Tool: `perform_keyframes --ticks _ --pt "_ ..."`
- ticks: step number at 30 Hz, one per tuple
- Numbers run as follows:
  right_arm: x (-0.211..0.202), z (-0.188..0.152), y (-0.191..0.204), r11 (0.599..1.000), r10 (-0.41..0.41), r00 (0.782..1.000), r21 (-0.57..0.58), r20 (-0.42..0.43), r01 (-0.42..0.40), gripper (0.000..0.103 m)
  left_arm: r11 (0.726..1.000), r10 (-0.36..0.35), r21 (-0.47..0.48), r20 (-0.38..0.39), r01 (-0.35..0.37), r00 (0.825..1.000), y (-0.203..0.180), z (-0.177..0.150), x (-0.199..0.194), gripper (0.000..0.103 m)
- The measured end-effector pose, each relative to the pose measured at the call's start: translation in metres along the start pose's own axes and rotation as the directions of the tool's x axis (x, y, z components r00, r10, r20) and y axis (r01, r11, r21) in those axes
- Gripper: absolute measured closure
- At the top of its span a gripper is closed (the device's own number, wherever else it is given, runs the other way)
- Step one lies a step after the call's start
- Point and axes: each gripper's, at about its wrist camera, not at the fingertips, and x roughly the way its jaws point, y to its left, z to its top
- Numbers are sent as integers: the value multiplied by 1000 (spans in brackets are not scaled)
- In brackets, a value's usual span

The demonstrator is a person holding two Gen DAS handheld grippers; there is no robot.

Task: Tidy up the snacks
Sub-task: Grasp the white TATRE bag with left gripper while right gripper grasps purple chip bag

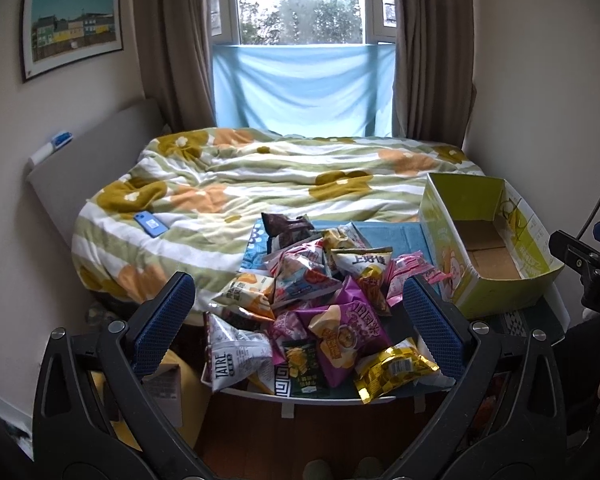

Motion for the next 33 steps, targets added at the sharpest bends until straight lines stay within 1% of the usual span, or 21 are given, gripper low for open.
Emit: perform_keyframes --ticks 2,5,9,13,16,19,21,23,24,27,30,32,33 --pt "10 -5 3 999 43 999 -11 -11 -43 0 1000 13 3 -19 -13 1000 8 -11 9 0" --pt "29 -15 12 994 101 994 -24 -38 -102 0 1000 -3 7 -68 3 998 25 -26 29 0" --pt "55 -29 32 988 148 985 -33 -84 -151 0 999 -26 31 -120 30 992 51 -39 61 0" --pt "83 -44 58 983 176 975 -33 -137 -182 0 997 -61 23 -186 67 981 81 -53 98 0" --pt "105 -55 77 978 192 965 -40 -181 -202 0 995 -92 6 -242 97 966 99 -66 125 0" --pt "129 -65 96 973 213 949 -42 -234 -229 0 989 -146 -33 -292 143 945 114 -78 149 0" --pt "145 -72 107 968 230 935 -37 -270 -249 0 980 -201 -63 -324 191 924 120 -85 165 0" --pt "163 -79 119 960 252 917 -43 -309 -278 0 973 -232 -77 -359 219 904 120 -92 179 0" --pt "170 -83 123 956 259 909 -48 -326 -289 0 970 -243 -78 -373 231 895 120 -95 184 0" --pt "187 -90 134 950 266 892 -60 -365 -307 0 964 -261 -63 -394 258 881 115 -100 198 0" --pt "203 -94 139 948 263 881 -66 -393 -313 0 958 -278 -54 -419 282 864 111 -103 211 1" --pt "214 -96 140 945 267 869 -62 -416 -320 0 957 -276 -43 -438 286 856 110 -106 219 5" --pt "220 -97 141 945 263 864 -65 -429 -320 0 956 -277 -41 -446 290 851 109 -107 222 9"
